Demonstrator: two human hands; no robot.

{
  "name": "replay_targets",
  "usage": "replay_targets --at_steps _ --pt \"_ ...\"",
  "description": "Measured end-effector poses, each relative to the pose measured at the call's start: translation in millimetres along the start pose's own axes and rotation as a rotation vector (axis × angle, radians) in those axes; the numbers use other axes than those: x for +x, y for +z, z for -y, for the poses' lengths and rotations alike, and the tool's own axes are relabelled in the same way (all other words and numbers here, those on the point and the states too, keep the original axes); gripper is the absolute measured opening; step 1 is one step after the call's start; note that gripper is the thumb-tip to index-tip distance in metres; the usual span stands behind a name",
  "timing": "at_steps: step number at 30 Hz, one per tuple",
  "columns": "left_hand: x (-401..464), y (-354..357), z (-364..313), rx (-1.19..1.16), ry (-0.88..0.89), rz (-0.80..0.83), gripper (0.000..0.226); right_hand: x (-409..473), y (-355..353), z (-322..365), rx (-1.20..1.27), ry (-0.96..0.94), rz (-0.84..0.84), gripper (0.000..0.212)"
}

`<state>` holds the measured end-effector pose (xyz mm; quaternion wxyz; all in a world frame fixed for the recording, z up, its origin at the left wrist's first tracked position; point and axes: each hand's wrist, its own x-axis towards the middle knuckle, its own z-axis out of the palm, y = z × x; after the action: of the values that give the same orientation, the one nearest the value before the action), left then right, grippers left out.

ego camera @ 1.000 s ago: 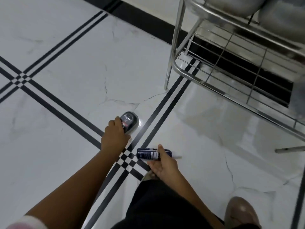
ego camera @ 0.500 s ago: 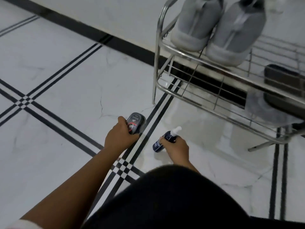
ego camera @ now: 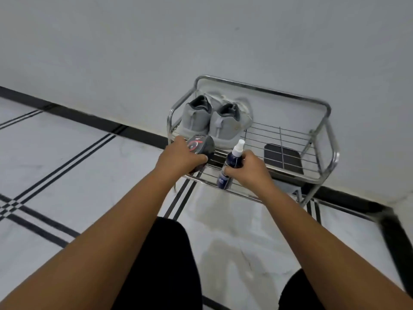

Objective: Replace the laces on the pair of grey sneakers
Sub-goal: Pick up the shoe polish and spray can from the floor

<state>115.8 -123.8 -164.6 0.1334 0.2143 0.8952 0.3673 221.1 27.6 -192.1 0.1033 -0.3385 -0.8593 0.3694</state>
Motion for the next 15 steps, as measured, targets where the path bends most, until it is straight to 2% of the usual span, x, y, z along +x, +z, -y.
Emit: replay_targets --at_steps 4,7,12,15 --pt "-1.2 48.0 14.6 0.08 -0.117 0.064 0.059 -1.7 2.0 -30.5 0.011 0.023 0.026 0.043" --pt "8.0 61.4 29.2 0.178 -0.168 0.145 0.064 8.4 5.8 -38.3 -0.125 0.003 0.131 0.046" --pt "29.1 73.3 47.2 0.283 -0.141 0.151 0.059 24.2 18.0 -36.8 -0.205 -0.056 0.249 0.051" --pt "43.1 91.8 52.8 0.384 -0.096 0.108 0.051 35.1 32.2 -40.9 -0.227 -0.046 0.327 0.045"
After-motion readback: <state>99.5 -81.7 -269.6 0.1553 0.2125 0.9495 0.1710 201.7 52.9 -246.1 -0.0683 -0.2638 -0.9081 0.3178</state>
